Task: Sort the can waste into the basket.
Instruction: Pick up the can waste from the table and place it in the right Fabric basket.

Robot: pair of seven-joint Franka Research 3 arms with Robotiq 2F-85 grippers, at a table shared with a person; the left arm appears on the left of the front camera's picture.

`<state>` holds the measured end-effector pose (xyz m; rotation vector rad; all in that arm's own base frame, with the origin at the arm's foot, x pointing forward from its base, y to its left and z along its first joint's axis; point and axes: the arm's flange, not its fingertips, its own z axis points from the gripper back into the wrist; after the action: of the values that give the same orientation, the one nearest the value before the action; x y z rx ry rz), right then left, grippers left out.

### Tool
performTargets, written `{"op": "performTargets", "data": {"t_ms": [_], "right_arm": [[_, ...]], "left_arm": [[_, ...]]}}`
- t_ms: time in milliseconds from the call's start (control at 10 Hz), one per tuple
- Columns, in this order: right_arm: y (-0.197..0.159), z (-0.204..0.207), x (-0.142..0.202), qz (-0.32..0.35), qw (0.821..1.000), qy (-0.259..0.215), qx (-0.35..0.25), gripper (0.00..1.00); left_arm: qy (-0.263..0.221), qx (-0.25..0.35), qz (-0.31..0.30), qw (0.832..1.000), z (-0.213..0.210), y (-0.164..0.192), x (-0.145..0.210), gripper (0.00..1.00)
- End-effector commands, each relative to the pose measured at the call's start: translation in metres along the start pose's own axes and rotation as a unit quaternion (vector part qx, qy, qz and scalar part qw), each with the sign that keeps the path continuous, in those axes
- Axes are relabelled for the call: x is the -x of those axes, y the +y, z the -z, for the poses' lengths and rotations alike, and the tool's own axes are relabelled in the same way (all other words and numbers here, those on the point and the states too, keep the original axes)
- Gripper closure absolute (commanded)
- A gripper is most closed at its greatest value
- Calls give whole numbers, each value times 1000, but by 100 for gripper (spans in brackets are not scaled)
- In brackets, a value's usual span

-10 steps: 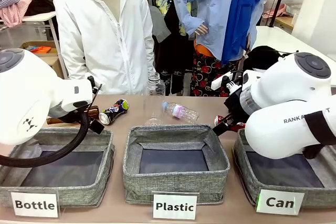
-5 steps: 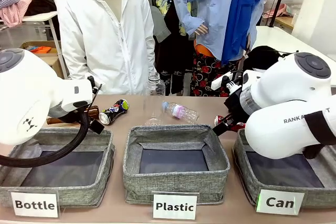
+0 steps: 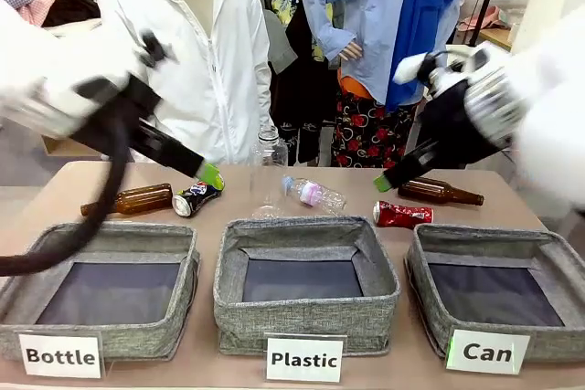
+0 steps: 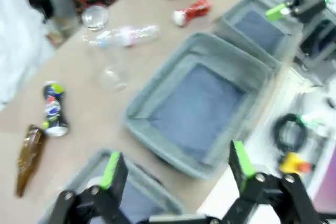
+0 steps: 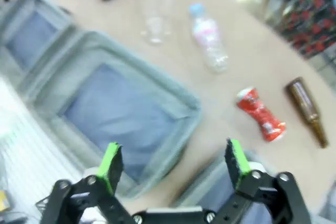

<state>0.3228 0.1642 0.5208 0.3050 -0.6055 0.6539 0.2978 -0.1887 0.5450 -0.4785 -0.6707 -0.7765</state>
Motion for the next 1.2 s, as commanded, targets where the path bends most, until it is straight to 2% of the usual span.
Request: {"op": "performTargets", "data": {"t_ms": [0,100,200,300,400,500,600,800,900,1000,1100], "right_arm": [[-30,-58,20,108,989,20,-103,0],[-52,-80,39,152,978,4,-144,0],[-84,-94,61,197,964,-10,-176,0],[-125,-97,81,263,942,-30,-206,0],[-170,-96,108,339,906,-59,-247,0],[-204,-93,134,405,868,-87,-276,0],[-234,-86,158,446,829,-123,-315,0],[-272,-66,189,527,769,-153,-327,0],[-274,-63,195,530,765,-163,-329,0],[-274,-62,195,542,763,-175,-305,0],[-273,-67,211,542,764,-148,-317,0]], "left_arm": [[27,103,-24,994,-60,23,36,0],[15,154,-31,987,-92,35,64,0],[-23,164,-70,984,-119,54,91,0],[-62,174,-115,976,-135,84,114,0],[-96,185,-177,962,-130,104,131,0],[-126,189,-238,944,-125,115,158,0],[-160,196,-299,920,-125,141,191,0],[-239,220,-396,859,-111,178,247,0],[-258,214,-421,843,-110,181,263,0],[-260,186,-435,842,-106,178,260,0],[-259,147,-442,846,-97,173,250,0]]}}
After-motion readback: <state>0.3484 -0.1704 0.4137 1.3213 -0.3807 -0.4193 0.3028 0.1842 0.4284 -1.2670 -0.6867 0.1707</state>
